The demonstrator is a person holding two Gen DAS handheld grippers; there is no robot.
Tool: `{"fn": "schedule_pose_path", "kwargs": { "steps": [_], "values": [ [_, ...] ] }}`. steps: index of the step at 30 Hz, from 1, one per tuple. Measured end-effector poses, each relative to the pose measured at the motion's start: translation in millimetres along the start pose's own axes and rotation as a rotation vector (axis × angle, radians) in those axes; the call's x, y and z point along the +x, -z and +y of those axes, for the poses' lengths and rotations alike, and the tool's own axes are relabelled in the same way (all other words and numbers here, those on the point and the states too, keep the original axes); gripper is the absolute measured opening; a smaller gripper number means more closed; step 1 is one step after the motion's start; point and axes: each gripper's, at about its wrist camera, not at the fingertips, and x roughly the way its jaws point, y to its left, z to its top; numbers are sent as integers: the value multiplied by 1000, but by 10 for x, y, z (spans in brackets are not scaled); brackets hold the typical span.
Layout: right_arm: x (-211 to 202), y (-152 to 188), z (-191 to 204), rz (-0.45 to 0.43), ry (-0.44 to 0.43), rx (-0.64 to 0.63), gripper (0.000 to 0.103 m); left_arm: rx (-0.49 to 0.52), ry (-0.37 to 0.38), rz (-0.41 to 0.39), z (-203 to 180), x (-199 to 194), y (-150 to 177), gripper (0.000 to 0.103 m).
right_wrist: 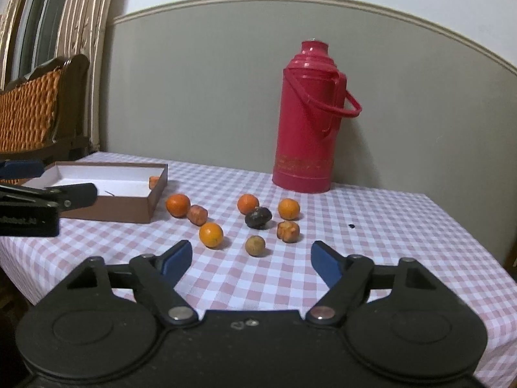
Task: Organize fruits
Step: 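Grasp an orange kumquat with the left tool while the right tool grasps the small brown fruit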
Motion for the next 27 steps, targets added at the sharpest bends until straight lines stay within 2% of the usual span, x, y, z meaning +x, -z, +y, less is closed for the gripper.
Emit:
{"fn": "schedule_pose_path", "kwargs": {
  "steps": [1, 2, 3, 7, 9, 11, 15, 17, 24, 27],
  "values": [
    [50, 0, 3, 5, -2, -7, 71, 6, 8, 1, -36, 53, 4, 94],
    [96, 4, 7, 10, -3, -17, 67, 12, 17, 6, -77, 117, 9, 76],
    [166, 8, 12, 21, -9, -30, 62, 16, 33, 26, -111, 193, 18, 72],
    [424, 33, -7, 69, -21, -63, 55, 22, 90, 62, -221, 432, 64, 72],
    [527, 37, -33, 84, -30, -71, 46, 25, 116, 96, -289, 555, 88, 66],
    [630, 36, -66, 97, -34, -77, 43, 38, 132, 125, -367, 667, 108, 57],
    [796, 2, -99, 112, -54, -84, 39, 49, 155, 144, -524, 840, 124, 56],
    [891, -12, -97, 127, -58, -92, 31, 51, 158, 162, -577, 942, 131, 49],
    [1210, -46, -193, 185, -80, -58, 27, 19, 161, 234, -595, 1281, 149, 47],
    [1293, -64, -219, 199, -109, -44, 27, 2, 164, 238, -555, 1328, 140, 47]
  ]
}}
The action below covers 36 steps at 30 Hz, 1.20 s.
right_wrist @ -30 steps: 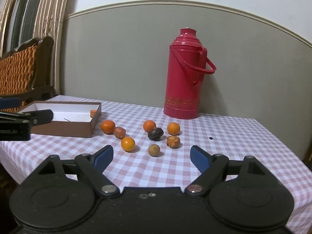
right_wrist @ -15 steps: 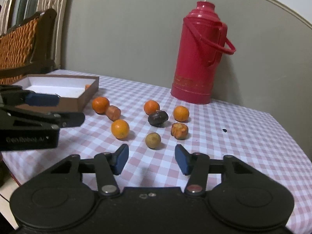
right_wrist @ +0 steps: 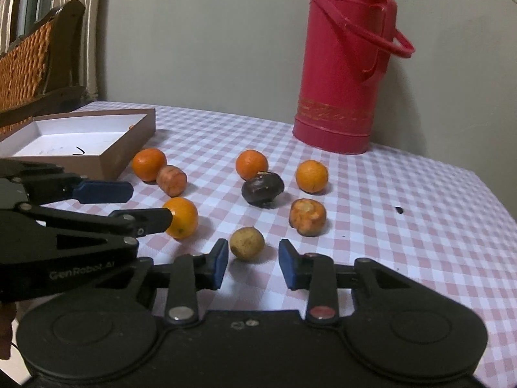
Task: Organize fruits
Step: 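Grasp an orange kumquat with the left tool while the right tool grasps the small brown fruit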
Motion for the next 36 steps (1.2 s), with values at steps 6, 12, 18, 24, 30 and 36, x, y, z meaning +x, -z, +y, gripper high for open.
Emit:
{"fn": "schedule_pose_path", "kwargs": {
  "steps": [6, 12, 18, 24, 30, 36],
  "values": [
    [151, -63, -55, 35, -24, 18, 19, -15, 35, 8, -13, 50, -10, 47],
    [162, -28, -187, 42, 32, 45, 17, -15, 67, 3, -138, 188, -52, 47],
    [163, 7, -356, 43, 60, 73, 17, -29, 93, 33, -239, 332, -101, 47],
    [166, 19, -445, 43, 70, 86, 17, -52, 129, 106, -276, 473, -139, 43],
    [197, -13, -516, 49, 75, 111, 17, -64, 131, 114, -327, 552, -205, 37],
    [221, -25, -498, 56, 77, 95, 17, -57, 108, 133, -310, 753, -287, 37]
  ]
}}
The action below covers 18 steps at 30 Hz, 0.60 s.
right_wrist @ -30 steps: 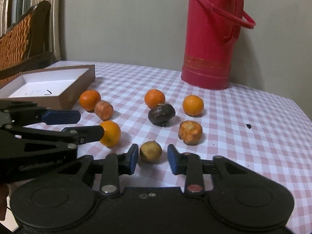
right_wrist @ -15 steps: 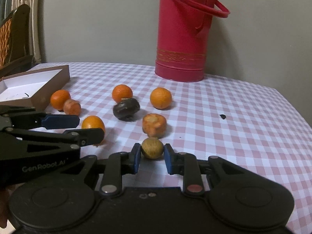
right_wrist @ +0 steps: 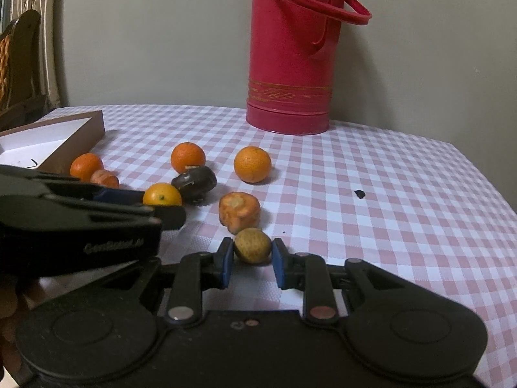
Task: Organize fruits
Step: 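Grasp an orange kumquat with the left tool while the right tool grasps the small brown fruit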
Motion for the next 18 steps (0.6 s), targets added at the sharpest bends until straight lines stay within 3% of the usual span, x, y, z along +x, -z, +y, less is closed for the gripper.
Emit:
{"fn": "schedule_pose_path", "kwargs": {
  "steps": [9, 18],
  "values": [
    [-5, -13, 16, -3, 15, -24, 16, 1, -13, -17, 7, -48, 18, 36],
    [-350, -26, 97, -76, 16, -2, 16, 19, -54, -104, 216, -639, 99, 36]
  ]
}}
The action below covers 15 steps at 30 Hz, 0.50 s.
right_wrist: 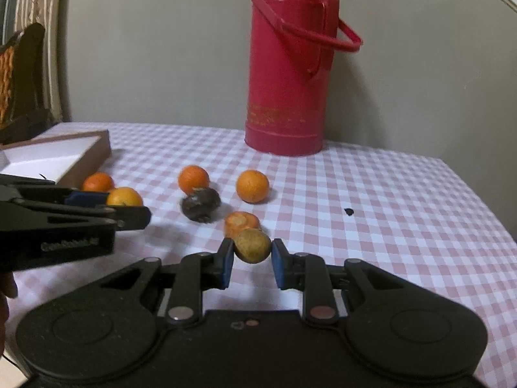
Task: Organize fruits
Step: 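Grasp an orange kumquat with the left tool while the right tool grasps the small brown fruit, then carry both fruits over the white box and open both tools to release them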
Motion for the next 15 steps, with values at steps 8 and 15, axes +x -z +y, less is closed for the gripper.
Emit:
{"fn": "schedule_pose_path", "kwargs": {
  "steps": [8, 15],
  "values": [
    [-365, -54, 404, -85, -61, -34, 16, 39, -104, -64, 422, -667, 175, 36],
    [-559, -34, 844, -117, -149, -102, 16, 9, -187, -97, 784, -1085, 358, 36]
  ]
}}
